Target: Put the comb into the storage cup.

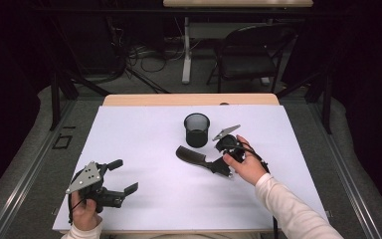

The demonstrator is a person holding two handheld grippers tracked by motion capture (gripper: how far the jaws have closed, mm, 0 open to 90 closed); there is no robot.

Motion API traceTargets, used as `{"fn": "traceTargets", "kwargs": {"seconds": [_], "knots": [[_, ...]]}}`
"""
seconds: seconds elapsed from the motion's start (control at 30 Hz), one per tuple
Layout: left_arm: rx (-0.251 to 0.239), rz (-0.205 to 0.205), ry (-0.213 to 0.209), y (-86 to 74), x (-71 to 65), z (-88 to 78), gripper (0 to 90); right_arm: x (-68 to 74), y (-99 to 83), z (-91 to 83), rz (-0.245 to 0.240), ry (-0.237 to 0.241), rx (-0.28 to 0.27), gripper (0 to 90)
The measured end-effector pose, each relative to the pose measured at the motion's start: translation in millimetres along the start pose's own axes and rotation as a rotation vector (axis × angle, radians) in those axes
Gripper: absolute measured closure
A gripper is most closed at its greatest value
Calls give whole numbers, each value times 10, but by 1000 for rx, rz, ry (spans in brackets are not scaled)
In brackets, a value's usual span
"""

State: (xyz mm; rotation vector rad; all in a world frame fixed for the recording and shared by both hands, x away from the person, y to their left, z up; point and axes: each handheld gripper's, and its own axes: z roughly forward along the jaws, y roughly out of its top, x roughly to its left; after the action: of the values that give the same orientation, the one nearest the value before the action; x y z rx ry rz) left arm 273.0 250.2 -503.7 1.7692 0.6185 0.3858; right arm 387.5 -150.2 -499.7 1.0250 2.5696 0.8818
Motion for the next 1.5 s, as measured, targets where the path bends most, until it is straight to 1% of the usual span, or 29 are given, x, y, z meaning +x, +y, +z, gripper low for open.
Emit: {"fn": "traceTargets", "kwargs": {"seconds": [0.07, 0.23, 0.4, 0.47, 0.57, 0.67, 0.83, 1.03, 1.1, 1.33, 1.4, 1.43, 1.47, 1.5], "knots": [[0, 1, 0, 0, -1, 2, 52, 13, 12, -12, -15, 11, 10, 0], [-3, 2, -1, -1, -4, 4, 52, 27, 51, -24, -32, 12, 41, 0], [0, 2, -1, 0, -3, 1, 52, 12, 80, -35, -31, 6, 75, 0], [-2, 3, -2, -1, -2, 3, 52, 1, 94, -40, -41, 6, 86, 0], [-1, 2, -1, -2, -3, 5, 52, 2, 113, -43, -43, 16, 111, 13], [-1, 2, -3, -1, -4, 6, 52, -1, 125, -31, -68, 16, 146, 20], [1, 2, -4, -1, -5, 8, 52, 26, 145, -10, -91, 5, 197, 23], [0, 2, -5, -2, -6, 8, 52, 44, 180, 14, -123, -3, 243, 30], [1, 2, -5, -1, -5, 8, 52, 47, 189, 27, -126, -7, 266, 36], [3, 3, -6, -2, -5, 10, 52, 36, 229, 72, -141, 2, 315, 42], [2, 2, -6, -2, -6, 11, 52, 34, 239, 87, -135, 9, 326, 41], [1, 2, -6, -2, -5, 10, 52, 34, 242, 94, -142, 9, 331, 40], [1, 2, -6, -2, -4, 9, 52, 33, 242, 99, -158, 17, 329, 31], [1, 2, -5, -2, -3, 8, 52, 35, 245, 100, -164, 26, 333, 21]]}}
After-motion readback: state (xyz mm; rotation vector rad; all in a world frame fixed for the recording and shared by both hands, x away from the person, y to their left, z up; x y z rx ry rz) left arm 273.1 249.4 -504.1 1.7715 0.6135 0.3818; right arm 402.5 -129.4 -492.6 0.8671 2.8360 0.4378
